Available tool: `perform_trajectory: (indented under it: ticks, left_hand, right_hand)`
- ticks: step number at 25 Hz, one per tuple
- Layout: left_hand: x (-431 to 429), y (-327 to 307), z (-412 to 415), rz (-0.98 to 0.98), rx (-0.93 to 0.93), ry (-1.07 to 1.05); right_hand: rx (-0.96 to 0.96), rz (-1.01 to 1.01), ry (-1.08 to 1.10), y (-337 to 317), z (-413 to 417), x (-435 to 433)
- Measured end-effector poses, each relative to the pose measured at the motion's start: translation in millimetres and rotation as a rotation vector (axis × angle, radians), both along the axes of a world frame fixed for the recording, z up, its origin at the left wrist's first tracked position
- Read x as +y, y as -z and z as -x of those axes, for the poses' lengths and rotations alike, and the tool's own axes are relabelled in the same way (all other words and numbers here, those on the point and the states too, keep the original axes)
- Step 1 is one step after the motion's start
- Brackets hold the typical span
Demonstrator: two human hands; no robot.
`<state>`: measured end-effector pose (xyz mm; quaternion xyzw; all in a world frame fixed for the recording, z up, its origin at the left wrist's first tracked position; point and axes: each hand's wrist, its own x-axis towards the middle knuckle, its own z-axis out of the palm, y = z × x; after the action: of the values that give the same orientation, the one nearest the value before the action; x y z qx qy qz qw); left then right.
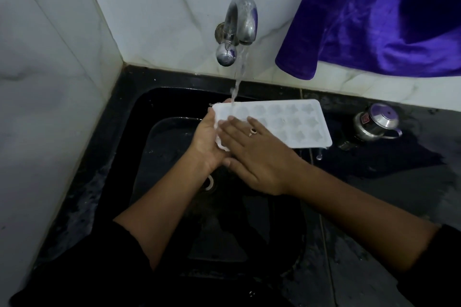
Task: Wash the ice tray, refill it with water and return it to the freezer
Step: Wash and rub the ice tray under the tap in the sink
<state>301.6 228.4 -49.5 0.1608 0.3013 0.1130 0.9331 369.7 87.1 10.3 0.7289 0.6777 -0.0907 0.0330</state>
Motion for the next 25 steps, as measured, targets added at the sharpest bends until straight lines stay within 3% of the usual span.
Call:
perform_trajectory:
  ticks: [2,6,11,15,19,25]
  left_hand:
    - [2.5,1.4,-0.1,-0.008,-0.01,-0.002]
    - [-10.5,5.4,-1.8,-0.034,-0.004,0.011]
    - [5.2,7.7,4.9,-0.015,-0.01,-0.046]
    - [-9.5,6.3,6.1,-0.046,0.042,-0.027]
    - [7.2,4.2,13.8,-0.086,0.094,-0.095]
    - [8.2,7.8,30.7,-0.069,0.044,-0.131]
  right_hand:
    - [-0.01,0.012,-0.052,-1.1,-0.2,-3.0]
    - [-0.034,-0.024,0.118,-3.7,-18.0,18.0]
    - [0.029,0.008,-0.056,4.1,0.8,-1.9]
    - [0.022,-0.025,0.134,8.1,-6.7,20.9]
    - [0.043,-0.009,0.006,15.0,12.7,9.9]
    - [0.06,-0.095,0.128,21.1,3.8,25.2]
